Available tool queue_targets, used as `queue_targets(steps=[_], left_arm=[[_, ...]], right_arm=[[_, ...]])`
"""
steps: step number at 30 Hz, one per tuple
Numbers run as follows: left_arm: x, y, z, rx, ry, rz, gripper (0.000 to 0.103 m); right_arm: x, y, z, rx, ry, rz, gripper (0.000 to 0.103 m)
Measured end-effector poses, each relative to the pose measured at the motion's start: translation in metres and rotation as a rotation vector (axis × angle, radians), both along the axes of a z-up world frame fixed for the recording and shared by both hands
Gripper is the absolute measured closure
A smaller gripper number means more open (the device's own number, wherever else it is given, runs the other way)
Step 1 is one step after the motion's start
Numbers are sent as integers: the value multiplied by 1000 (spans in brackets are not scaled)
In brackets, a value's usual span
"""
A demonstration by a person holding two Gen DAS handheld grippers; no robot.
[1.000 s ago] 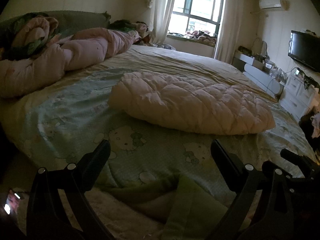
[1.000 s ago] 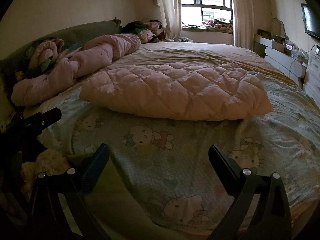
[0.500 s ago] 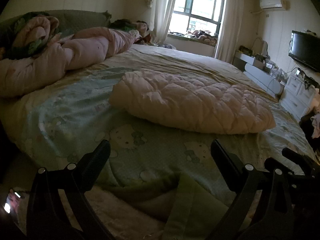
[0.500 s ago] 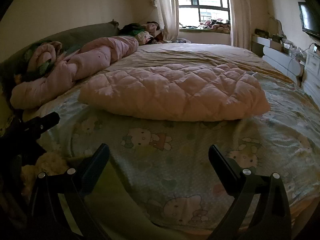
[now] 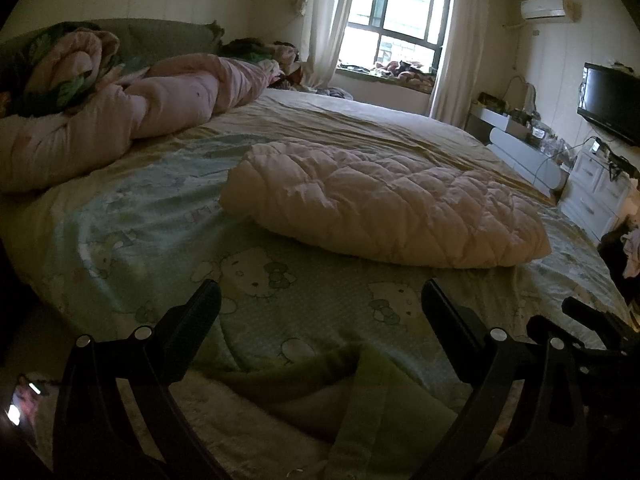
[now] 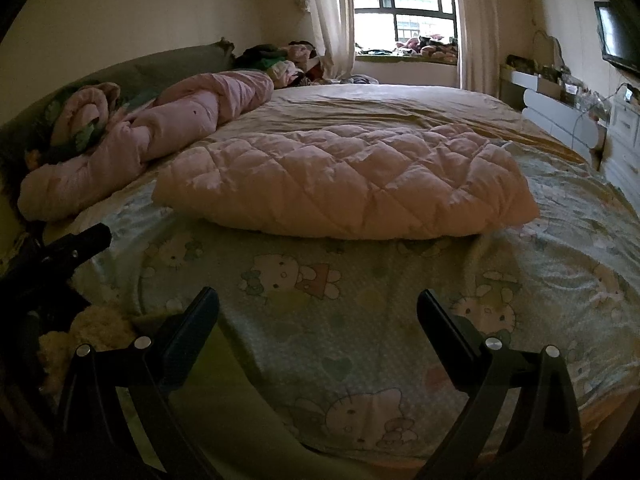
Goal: Fold large clothes
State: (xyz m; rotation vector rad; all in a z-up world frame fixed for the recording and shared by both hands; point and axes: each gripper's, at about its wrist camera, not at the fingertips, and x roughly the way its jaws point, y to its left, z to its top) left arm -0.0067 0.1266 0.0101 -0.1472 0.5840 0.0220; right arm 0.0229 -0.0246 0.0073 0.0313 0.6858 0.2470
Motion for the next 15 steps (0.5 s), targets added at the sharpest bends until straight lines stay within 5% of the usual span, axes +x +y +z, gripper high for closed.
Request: queue_targets(steps=[15], left_arm=[[-1, 0, 0, 0, 3, 0, 9]], right_arm=[[-1, 0, 0, -6, -3, -1, 4]])
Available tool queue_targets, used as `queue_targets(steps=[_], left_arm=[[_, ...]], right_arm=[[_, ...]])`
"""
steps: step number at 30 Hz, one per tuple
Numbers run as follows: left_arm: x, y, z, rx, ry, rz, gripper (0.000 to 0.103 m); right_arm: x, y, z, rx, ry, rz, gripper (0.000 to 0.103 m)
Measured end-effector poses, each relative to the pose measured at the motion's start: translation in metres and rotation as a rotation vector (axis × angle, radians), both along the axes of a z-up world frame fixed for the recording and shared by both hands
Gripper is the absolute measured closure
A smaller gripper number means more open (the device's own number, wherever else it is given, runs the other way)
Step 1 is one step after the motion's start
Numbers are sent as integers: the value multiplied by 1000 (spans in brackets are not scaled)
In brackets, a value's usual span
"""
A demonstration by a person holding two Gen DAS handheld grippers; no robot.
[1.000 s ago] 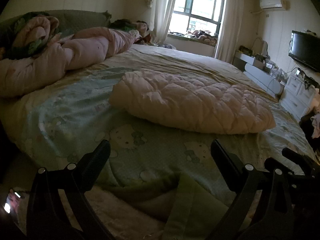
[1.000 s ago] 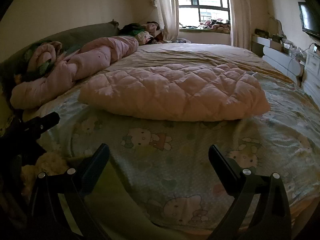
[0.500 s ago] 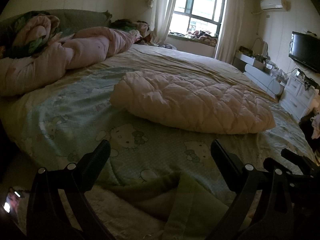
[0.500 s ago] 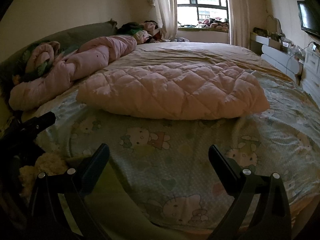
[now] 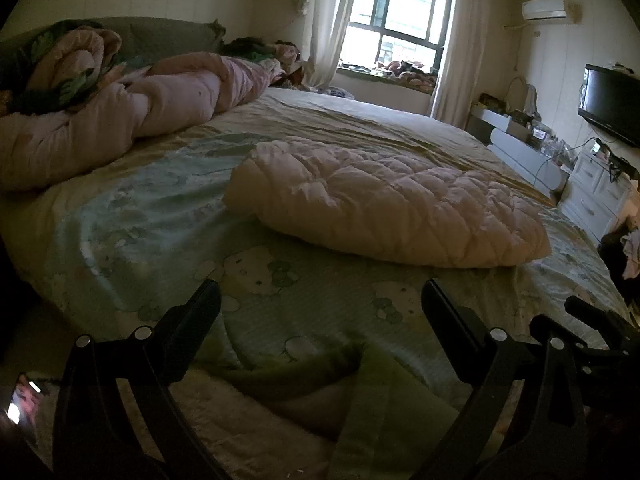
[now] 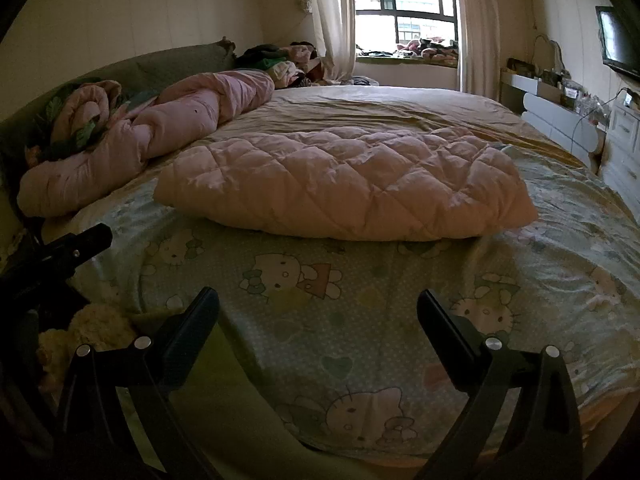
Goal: Fold large clothes
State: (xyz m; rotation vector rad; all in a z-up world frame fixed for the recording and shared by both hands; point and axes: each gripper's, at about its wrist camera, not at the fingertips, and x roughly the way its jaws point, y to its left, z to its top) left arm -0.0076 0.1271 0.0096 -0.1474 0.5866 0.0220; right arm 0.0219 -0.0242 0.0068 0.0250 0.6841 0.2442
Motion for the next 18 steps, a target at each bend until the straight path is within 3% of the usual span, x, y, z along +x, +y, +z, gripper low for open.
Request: queue_targets(steps=[18], left_arm=[[-5, 2, -6, -13, 25, 1, 9]], right_arm=[[2, -2, 0, -2, 22, -23, 4]])
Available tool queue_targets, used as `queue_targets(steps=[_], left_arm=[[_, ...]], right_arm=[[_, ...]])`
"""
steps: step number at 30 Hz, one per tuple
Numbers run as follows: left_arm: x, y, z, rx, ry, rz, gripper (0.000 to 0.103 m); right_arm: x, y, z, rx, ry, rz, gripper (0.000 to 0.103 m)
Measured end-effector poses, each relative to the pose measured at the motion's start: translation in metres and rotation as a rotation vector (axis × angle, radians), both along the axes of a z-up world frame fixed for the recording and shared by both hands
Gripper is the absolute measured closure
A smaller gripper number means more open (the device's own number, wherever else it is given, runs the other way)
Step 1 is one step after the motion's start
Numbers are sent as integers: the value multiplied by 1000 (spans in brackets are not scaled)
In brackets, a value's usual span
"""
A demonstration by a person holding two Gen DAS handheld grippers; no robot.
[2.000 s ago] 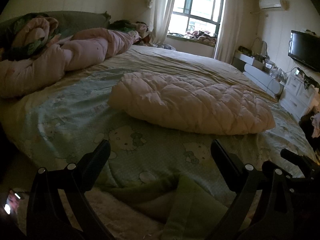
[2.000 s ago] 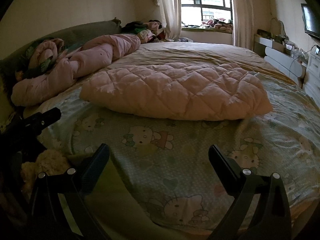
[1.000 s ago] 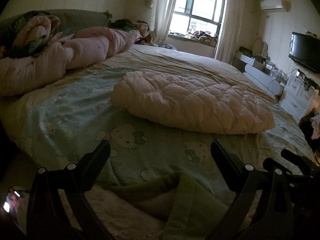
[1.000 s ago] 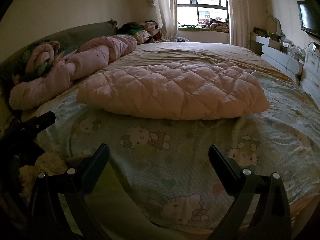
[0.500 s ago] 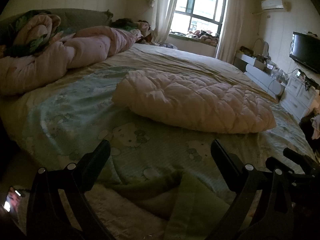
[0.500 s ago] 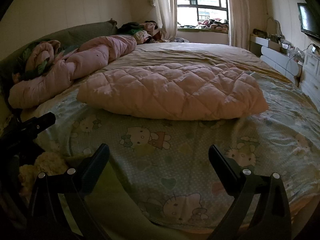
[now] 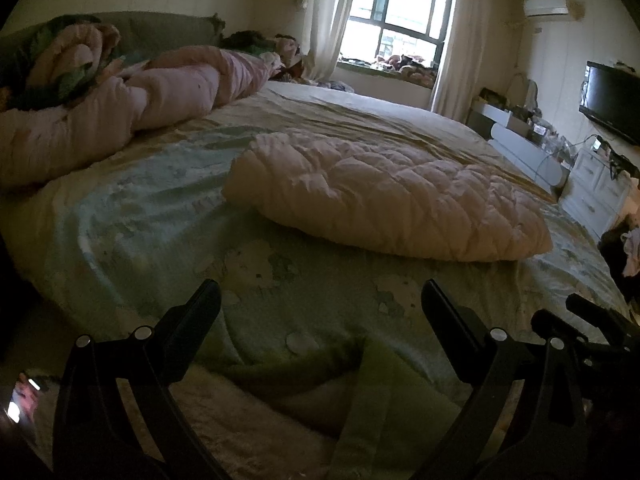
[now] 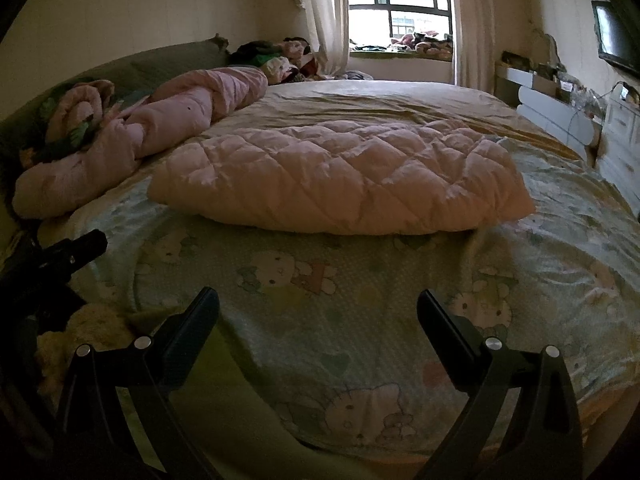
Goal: Fold large clothes
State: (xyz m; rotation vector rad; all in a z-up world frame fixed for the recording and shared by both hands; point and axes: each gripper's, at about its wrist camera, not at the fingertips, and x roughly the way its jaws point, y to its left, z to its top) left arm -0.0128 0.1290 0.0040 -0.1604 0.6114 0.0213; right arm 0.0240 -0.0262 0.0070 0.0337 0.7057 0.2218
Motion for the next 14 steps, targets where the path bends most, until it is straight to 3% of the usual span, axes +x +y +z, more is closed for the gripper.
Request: queue_targets(steps=[5, 8, 12, 14], left_arm=[[2, 1, -2, 3, 8, -9, 9], [12, 13, -5, -29, 29, 1, 9], [52, 63, -10, -17, 88, 90, 9], [82, 111, -13, 48, 119, 222, 9]], right_arm=[[1, -5, 0, 16, -2, -42, 4], [8, -32, 1, 56, 3, -144, 4], [21, -137, -21, 80, 71, -524, 4], [12, -204, -35, 67, 92, -737, 4]])
